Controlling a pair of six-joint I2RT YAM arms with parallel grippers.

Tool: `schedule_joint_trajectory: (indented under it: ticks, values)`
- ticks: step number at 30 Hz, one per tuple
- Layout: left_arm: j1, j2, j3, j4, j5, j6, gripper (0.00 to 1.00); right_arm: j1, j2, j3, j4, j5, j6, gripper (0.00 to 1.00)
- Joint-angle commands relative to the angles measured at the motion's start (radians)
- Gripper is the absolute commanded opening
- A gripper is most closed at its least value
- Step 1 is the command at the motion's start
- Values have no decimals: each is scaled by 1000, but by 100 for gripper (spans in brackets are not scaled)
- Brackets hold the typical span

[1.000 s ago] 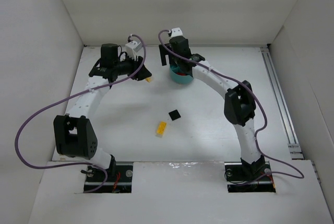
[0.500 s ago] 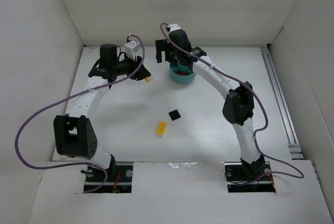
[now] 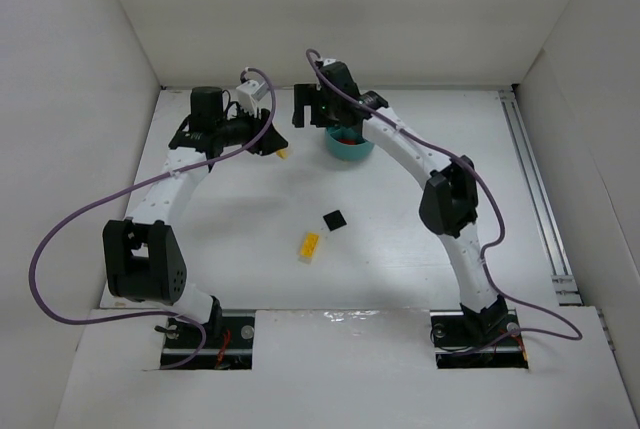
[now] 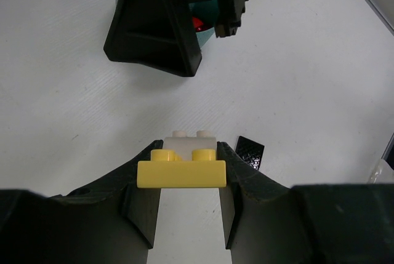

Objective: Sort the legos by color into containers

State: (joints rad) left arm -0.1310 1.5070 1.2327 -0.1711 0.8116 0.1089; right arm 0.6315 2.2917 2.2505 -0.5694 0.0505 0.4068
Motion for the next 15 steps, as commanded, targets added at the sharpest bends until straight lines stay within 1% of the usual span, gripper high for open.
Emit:
schedule_joint_trajectory:
  ticks: [1, 10, 15]
  values:
    - [4, -28, -4, 35, 21, -20, 0, 7, 15, 11, 3, 23, 26, 99]
    - [4, -47, -13, 35, 21, -20, 0, 7, 48, 0, 38, 106, 44, 99]
    - [4, -47, -22, 35, 12, -20, 0, 7, 68, 0, 39, 115, 44, 99]
